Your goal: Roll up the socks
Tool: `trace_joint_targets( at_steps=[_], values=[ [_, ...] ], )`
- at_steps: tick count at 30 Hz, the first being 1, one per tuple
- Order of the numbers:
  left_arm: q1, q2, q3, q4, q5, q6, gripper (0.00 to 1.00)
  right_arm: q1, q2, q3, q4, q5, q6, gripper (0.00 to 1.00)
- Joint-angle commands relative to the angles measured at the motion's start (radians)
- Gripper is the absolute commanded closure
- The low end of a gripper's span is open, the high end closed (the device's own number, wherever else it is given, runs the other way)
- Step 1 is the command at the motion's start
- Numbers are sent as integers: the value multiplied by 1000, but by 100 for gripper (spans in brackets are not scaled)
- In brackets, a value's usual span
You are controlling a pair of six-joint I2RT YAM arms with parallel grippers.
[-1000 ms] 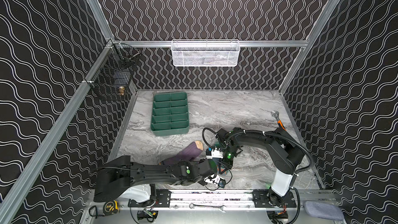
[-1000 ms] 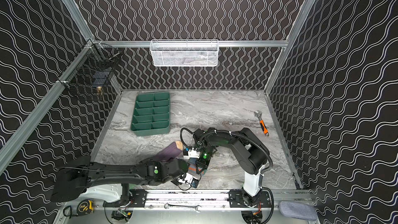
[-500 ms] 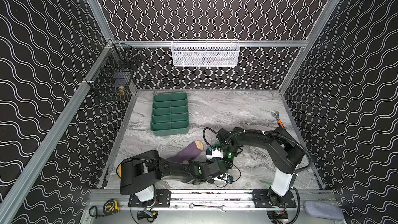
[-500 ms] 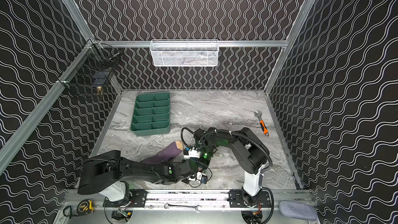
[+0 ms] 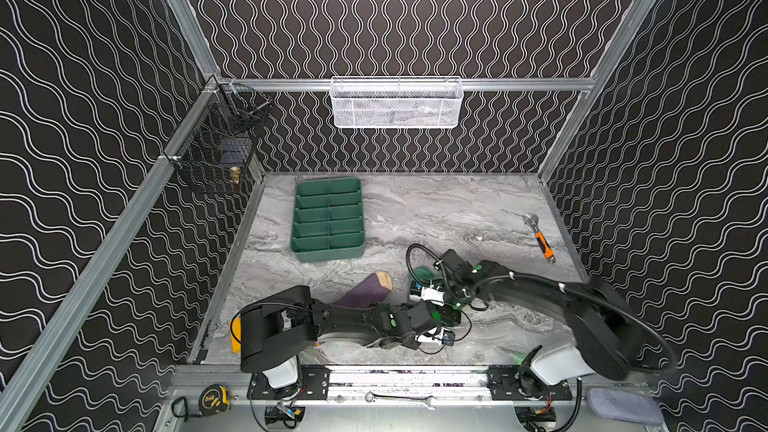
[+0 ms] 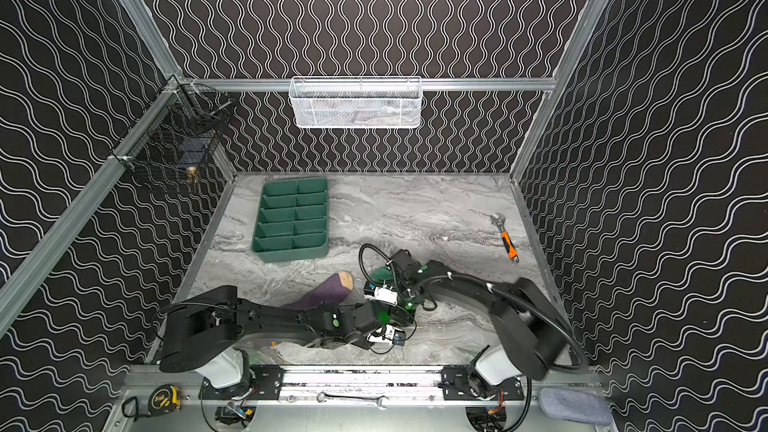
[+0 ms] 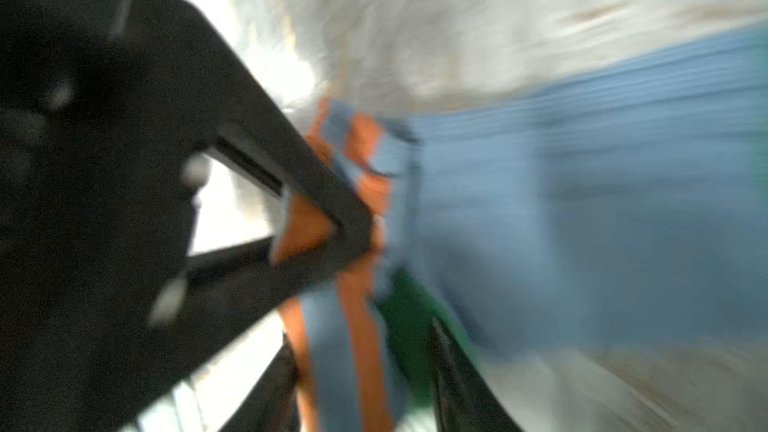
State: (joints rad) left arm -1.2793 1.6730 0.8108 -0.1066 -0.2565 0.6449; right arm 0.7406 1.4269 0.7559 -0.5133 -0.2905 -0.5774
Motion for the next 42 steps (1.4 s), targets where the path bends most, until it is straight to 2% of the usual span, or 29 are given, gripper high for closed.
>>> trace_joint_targets(
  at_steps=[1,4,7,9,12,13,15,16,20,23,28,34,36,38,41,42],
  values=[
    [26,18,4,-166,171,-23,100,-13,-130,-53,208,163,49,44],
    [75,33,61,-239,240,-38,100,-26,-285,-110,322,307,110,41],
    [129,66,147,-355,345,-58,100,-47,-441,-151,450,562,166,34],
    [156,91,196,-425,409,-65,100,-54,-547,-174,553,779,195,26],
    [191,128,253,-492,481,-76,100,-57,-705,-196,659,945,235,18],
    [204,145,275,-516,512,-76,100,-57,-753,-190,649,947,273,17],
    [233,190,318,-563,563,-92,100,-56,-865,-172,599,919,377,7],
    [243,212,341,-587,584,-100,100,-56,-910,-167,578,897,422,6],
    [281,291,408,-654,652,-135,100,-55,-1082,-198,526,626,465,8],
    [305,334,429,-671,655,-161,100,-56,-1152,-247,555,489,494,10],
    [346,408,469,-696,621,-203,100,-56,-1085,-189,358,425,434,16],
    [386,483,546,-702,617,-220,100,-25,-795,-127,92,448,288,32],
    [389,502,573,-708,624,-217,100,66,-720,-113,68,563,261,33],
    [392,531,607,-724,623,-216,100,244,-673,-132,113,771,198,32],
    [397,562,643,-740,640,-216,100,481,-608,-230,314,1081,-2,30],
    [398,569,649,-742,643,-217,100,526,-580,-265,397,1164,-88,28]
  ],
)
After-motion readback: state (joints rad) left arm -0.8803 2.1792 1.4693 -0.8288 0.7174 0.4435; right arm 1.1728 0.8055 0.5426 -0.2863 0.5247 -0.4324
